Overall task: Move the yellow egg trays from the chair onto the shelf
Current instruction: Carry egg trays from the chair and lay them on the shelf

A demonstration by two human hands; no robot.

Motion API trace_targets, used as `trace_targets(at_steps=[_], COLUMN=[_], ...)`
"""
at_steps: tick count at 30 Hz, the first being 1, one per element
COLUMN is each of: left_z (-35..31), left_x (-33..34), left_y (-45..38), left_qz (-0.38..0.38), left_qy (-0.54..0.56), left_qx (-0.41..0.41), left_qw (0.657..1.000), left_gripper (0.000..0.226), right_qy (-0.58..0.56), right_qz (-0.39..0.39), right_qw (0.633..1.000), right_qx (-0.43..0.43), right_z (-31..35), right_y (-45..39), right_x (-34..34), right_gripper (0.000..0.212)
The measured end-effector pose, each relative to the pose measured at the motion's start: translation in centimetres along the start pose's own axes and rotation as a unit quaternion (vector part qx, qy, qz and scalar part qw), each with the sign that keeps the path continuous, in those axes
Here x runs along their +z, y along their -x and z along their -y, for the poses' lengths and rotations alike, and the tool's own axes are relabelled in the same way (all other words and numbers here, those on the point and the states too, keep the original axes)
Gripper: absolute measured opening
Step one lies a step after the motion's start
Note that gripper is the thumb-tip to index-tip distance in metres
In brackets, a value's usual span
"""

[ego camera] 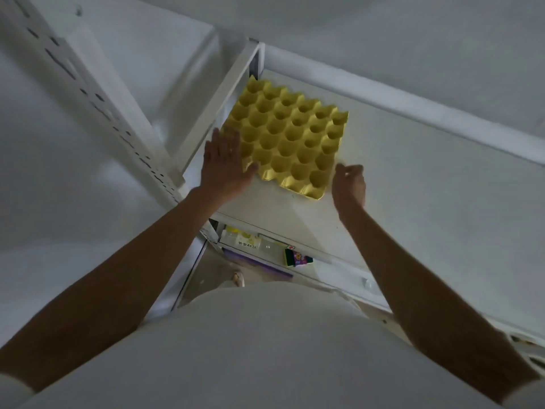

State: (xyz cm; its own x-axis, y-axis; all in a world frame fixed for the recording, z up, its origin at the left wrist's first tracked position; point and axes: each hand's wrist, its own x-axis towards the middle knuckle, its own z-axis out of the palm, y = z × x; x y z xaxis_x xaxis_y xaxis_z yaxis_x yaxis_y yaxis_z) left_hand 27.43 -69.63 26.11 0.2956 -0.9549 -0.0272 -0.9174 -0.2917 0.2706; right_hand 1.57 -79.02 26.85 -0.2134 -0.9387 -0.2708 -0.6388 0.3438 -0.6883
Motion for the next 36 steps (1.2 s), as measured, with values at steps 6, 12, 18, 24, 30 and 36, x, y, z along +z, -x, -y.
trace_targets(at_steps=[6,12,18,24,30,36], left_z=[-5.0,-10.3,-17.0,-22.2,-22.6,-15.6], left_x=[1.8,9.7,14.5,17.4,21.6,26.0], left_y=[10.9,31.7,51.5,64.2,71.5,74.2], left_qz=[-0.013,0.009,0.075,0.074,0.082,0.110], left_qy=[-0.007,-0.016,0.047,0.108,0.183,0.217], left_qx=[-0.067,-0.242,-0.494,-0.615,-0.660,-0.611], left_qw=[0.998,0.970,0.865,0.777,0.724,0.753], left_gripper=[0.087,0.079,0.075,0.070,0.068,0.068], right_qy=[0.146,0.255,0.391,0.418,0.519,0.507], right_qz=[0.022,0.216,0.402,0.538,0.576,0.540], right_qw=[0.881,0.646,0.468,0.409,0.439,0.489], right_qx=[-0.449,-0.686,-0.683,-0.607,-0.455,-0.461], right_z=[-5.6,-11.4,-18.9,-27.3,-35.3,-38.0], right_y=[7.6,15.1,24.0,31.9,35.3,38.8], right_x=[-3.1,-2.4,-1.0,0.5,-0.3,3.9], right_gripper=[0.017,0.046,0.060,0.055,0.043,0.044])
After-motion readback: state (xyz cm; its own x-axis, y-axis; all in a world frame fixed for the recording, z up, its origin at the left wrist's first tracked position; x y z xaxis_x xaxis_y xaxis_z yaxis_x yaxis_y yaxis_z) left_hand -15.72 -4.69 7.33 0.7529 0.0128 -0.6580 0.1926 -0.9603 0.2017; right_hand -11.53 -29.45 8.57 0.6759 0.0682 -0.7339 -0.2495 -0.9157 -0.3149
